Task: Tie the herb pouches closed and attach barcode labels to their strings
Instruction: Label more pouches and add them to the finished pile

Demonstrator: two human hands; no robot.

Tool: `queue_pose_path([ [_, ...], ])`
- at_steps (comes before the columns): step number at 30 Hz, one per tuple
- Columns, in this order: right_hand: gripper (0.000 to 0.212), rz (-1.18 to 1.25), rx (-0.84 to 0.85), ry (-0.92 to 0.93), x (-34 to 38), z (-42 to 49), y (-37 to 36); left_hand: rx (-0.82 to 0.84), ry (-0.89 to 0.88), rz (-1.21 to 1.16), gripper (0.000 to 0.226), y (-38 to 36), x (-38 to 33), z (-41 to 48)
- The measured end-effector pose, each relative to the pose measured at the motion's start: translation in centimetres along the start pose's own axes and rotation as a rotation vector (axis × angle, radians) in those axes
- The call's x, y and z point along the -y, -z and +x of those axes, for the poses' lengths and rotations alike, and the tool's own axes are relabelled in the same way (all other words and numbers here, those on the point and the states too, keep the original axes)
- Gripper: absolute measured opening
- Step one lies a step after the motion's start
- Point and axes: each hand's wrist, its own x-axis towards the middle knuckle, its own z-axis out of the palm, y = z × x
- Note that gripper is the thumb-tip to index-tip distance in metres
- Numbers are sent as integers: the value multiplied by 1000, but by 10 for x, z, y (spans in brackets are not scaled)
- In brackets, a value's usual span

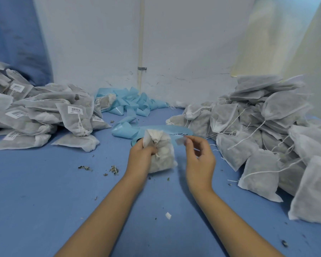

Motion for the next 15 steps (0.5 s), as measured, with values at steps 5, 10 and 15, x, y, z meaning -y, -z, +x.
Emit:
queue_pose_path([
  [5,12,-100,123,354,7,-13,-6,-58,31,-141,29,-4,-4,-3],
  [10,20,-188,221,521,3,-17,-7,-77,46,-226,24,-3,-6,-5],
  [15,18,-243,259,620,4,-19,-7,-80,61,-265,23,-3,-5,-3],
])
